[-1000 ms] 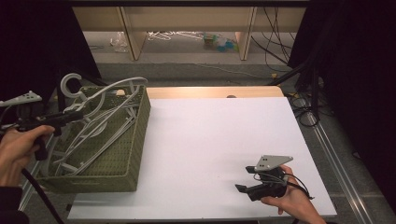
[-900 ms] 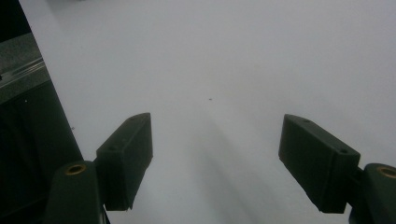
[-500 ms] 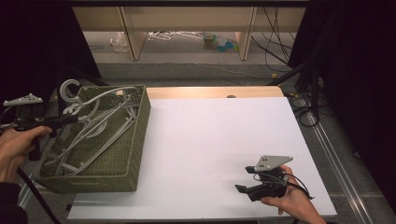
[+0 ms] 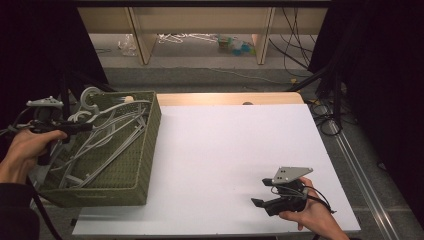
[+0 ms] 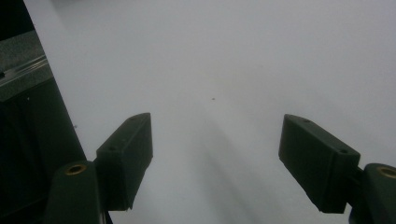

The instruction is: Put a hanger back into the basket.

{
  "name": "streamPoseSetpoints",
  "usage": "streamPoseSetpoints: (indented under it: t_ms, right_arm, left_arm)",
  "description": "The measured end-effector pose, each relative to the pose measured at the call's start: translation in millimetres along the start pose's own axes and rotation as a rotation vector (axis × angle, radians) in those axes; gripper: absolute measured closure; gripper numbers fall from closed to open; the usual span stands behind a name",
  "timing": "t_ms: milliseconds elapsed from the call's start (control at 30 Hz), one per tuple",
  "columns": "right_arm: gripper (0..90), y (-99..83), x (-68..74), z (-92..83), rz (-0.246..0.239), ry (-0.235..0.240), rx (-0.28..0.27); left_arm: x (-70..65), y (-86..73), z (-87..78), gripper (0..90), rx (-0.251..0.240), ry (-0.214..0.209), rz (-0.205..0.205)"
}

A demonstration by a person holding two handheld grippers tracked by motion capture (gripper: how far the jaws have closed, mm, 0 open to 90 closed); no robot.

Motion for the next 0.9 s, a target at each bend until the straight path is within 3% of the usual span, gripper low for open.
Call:
streamPoseSetpoints:
  t_ms: [433,600,633,733,800,900]
  right_arm:
    - [27.0,-0.6,-0.4,0.6,-0.003,0.0,0.006]
    - [27.0,-0.2,-0.4,-0.5,0.005,0.002,0.003]
    - [27.0,-0.1,-1.0,0.1,-0.002,-0.003,0.001]
    - [27.0,-0.4,-0.3,0.4,-0.002,0.001,0.006]
    - [27.0,-0.4,-0.3,0.8,-0.003,0.003,0.007]
    - [27.0,-0.5,0.0,0.9,0.0,0.001,0.008]
  left_arm:
    - [8.6,-25.3,34.2,78.4,0.089,0.0,-0.027]
    - [18.2,-37.3,41.9,77.8,0.087,0.038,-0.105]
    - [22.2,-40.2,41.0,77.4,0.095,0.038,-0.096]
    - [26.4,-44.9,42.5,75.5,0.093,0.043,-0.124]
    - [28.3,-49.3,44.5,74.2,0.119,0.064,-0.12]
    - [32.4,-51.3,43.2,70.1,0.105,0.08,-0.163]
Point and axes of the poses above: each handheld gripper's, and its own axes: z roughly forward along the jaws, y roughly out of its top, x roughly to its left, the point moved 6 cm from there along z, roughly forward along the jaws, and after that the axes turned 9 degrees about x, right-handed, at the moved point
